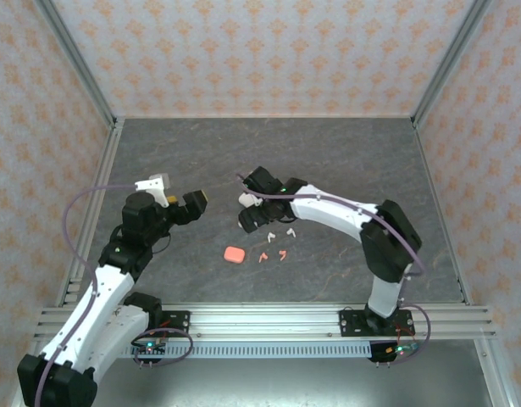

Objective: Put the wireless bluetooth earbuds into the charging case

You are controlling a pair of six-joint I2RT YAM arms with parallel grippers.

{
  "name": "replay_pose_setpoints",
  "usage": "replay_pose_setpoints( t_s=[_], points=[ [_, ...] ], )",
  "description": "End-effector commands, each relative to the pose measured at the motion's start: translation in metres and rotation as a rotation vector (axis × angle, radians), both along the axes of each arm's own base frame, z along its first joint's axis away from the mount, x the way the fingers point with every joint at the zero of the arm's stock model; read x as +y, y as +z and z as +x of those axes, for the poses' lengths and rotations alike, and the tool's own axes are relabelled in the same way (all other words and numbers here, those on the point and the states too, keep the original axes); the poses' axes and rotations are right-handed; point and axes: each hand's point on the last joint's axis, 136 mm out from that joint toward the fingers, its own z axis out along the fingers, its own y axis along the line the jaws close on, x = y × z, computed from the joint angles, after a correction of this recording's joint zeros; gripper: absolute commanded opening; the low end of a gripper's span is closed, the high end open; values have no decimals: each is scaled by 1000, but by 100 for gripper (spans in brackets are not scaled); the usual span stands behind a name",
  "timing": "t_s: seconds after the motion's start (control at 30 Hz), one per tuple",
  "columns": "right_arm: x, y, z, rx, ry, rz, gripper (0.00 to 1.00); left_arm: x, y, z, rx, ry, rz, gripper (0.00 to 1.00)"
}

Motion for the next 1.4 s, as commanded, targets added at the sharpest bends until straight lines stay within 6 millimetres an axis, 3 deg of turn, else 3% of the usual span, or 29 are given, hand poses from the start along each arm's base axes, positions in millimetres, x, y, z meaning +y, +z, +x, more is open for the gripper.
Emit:
replay_pose_setpoints(
  t_s=[0.0, 0.3, 0.63, 0.83, 1.07, 1.37],
  points=[
    [3, -13, -1, 29, 61, -86, 83, 15, -20, -14, 72, 61, 52, 100],
    [25, -46, 12, 42, 129, -185, 77, 21, -27, -19, 74, 89, 66, 100],
    [30, -71, 10, 93, 152, -204, 72, 22, -28, -20, 78, 89, 67, 100],
    [24, -73, 2, 97, 166, -226, 61, 22, -27, -20, 75, 90, 67, 100],
    [16, -77, -5, 106, 173, -244, 58, 22, -26, -20, 75, 91, 72, 100],
    [15, -67, -8, 99, 175, -217, 44, 21, -21, -20, 69, 82, 75, 100]
  ],
)
